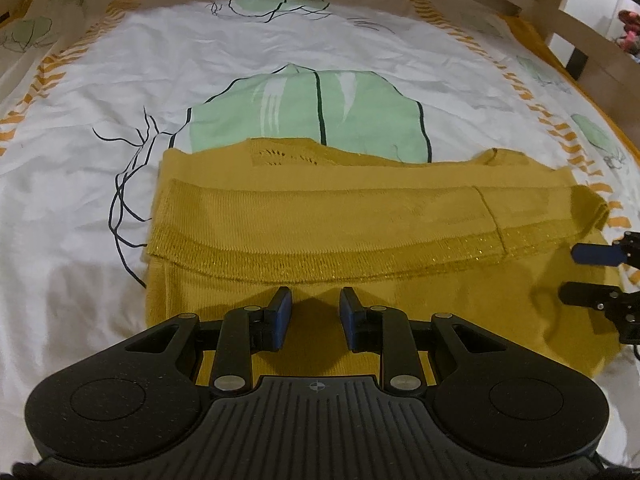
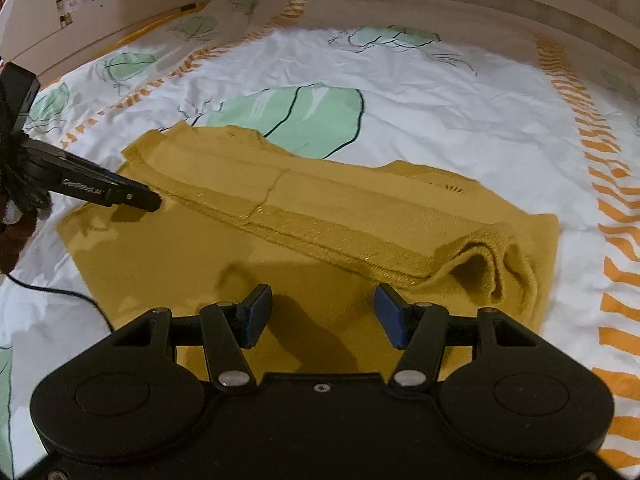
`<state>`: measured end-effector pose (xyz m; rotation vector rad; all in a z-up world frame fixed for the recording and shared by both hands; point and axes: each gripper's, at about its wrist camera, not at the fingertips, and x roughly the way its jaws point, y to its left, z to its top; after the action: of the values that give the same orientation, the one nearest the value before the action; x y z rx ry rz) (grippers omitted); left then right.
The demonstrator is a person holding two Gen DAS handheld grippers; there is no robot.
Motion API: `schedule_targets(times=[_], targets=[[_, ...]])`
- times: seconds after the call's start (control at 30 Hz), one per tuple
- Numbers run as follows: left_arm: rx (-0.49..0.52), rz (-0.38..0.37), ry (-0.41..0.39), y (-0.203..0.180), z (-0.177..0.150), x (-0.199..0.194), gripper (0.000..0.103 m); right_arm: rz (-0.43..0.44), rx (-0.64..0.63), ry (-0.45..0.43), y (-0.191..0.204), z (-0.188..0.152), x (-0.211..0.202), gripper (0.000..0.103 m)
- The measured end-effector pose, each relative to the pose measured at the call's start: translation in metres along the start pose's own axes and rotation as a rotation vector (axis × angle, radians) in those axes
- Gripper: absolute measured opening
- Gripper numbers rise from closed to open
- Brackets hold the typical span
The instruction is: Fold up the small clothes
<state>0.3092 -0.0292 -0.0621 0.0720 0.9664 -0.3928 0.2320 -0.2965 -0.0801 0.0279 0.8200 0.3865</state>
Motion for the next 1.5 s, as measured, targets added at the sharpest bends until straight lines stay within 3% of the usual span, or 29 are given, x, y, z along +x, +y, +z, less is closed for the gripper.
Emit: schedule_targets(times=[0.37,0.63,1.07,1.27,1.5], targets=[[-0.069,-0.015,-0.044,0.014,0.017,0.008,0.026,-0.12,0.042,-0.073,-0.014,-0.001,0.01,0.063],[-0.141,0.007,-0.108,0.032,0.031,0.012,0.026,-0.192,0.086,-0.07,-0.028,0.014,0.022,0.063],[-0.259,0.052,-0.206,0.062,0.046,-0.013,0.026,-0.24,0.386,-0.053,-0.081,0.042,0.05,0.064],[-0.146,0.045,-0.181,0.047,0.049,-0.021,0.026,-0.257,0.42,-0.041,-0.089,0.047,0.055,0.064],[0.076,-0.109,-0.1,0.021,0.046,-0.022,0.026,-0.262,0.477,-0.034,-0.101,0.052,0.059,0.064]])
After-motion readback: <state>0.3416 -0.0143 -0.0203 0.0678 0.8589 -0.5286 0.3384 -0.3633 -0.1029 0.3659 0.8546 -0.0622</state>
